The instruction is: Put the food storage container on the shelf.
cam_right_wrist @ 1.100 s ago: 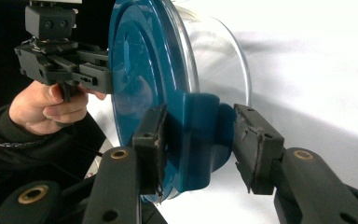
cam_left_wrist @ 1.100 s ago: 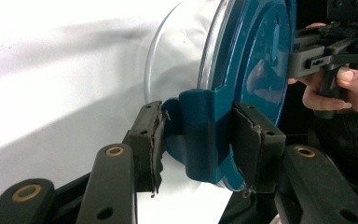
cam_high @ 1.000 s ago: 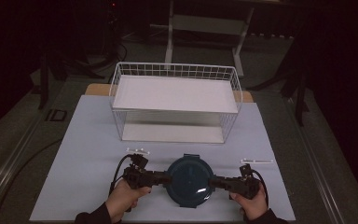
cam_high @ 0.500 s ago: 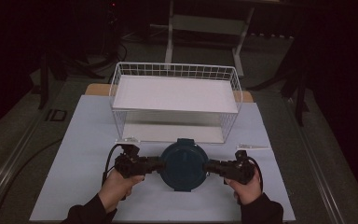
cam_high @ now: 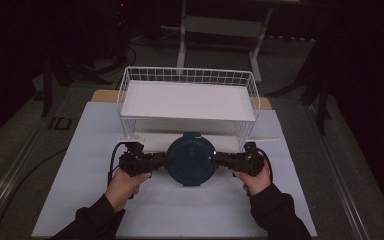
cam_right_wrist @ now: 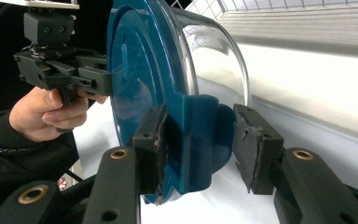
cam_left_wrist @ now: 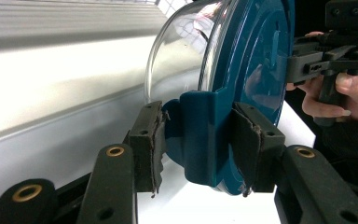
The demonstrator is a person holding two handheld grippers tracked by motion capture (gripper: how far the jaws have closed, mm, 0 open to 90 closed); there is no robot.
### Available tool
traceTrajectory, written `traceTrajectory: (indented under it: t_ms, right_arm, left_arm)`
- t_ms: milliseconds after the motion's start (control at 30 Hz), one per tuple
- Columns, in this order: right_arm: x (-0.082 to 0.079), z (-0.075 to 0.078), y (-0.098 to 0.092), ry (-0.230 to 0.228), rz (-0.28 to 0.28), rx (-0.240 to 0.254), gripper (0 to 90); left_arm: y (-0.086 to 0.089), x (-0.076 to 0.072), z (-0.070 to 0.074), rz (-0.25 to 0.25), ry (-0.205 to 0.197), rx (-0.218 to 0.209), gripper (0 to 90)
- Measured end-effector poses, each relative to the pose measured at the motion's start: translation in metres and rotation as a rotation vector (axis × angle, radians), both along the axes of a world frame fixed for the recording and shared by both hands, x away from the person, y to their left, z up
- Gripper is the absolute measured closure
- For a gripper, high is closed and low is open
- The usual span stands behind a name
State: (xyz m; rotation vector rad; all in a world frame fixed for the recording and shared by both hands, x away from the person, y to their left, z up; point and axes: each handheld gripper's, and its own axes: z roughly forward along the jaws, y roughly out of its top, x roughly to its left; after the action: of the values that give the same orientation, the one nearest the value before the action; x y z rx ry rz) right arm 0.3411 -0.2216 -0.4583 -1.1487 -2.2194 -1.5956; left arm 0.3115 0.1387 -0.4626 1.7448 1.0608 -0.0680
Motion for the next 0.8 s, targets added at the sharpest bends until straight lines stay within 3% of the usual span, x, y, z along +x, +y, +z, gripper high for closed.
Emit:
traceTrajectory:
  t_ms: [333, 667, 800]
  right_arm:
    - [0.032, -0.021, 0.005, -0.008, 0.011, 0.012, 56.5]
    - [0.051, -0.031, 0.005, -0.012, -0.038, 0.017, 56.4]
    - [0.058, -0.038, 0.006, 0.001, -0.058, 0.012, 56.3]
  left_arm:
    - [0.003, 0.027, -0.015, 0.018, -0.011, 0.02, 55.6]
    - [0.002, 0.051, -0.026, 0.026, -0.02, 0.018, 55.4]
    - [0.001, 0.058, -0.031, 0.036, -0.003, 0.017, 55.2]
